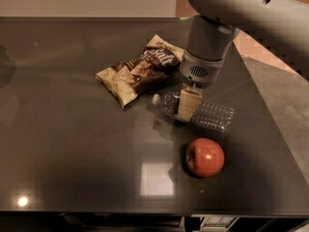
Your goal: Move water bottle near apple
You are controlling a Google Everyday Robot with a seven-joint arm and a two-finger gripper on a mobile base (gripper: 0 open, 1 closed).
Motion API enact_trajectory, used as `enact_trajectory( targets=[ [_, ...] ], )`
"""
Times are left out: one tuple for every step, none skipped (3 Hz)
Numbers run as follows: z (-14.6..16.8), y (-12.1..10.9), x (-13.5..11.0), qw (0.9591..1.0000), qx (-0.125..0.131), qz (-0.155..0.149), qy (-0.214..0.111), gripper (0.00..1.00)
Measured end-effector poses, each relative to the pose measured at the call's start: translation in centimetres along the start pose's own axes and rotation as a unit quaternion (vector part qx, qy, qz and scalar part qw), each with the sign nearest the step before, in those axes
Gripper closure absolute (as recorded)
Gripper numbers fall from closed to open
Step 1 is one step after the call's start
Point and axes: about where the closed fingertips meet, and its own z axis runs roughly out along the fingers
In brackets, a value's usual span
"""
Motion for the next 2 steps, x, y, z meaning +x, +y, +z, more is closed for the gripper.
enact_trajectory(
  targets=[
    [0.09,1.01,0.24,0.9999,0.003,-0.016,-0.002,0.82],
    [0.18,1.83,0.46,0.9995,0.004,-0.031,-0.009,0.59]
  ],
)
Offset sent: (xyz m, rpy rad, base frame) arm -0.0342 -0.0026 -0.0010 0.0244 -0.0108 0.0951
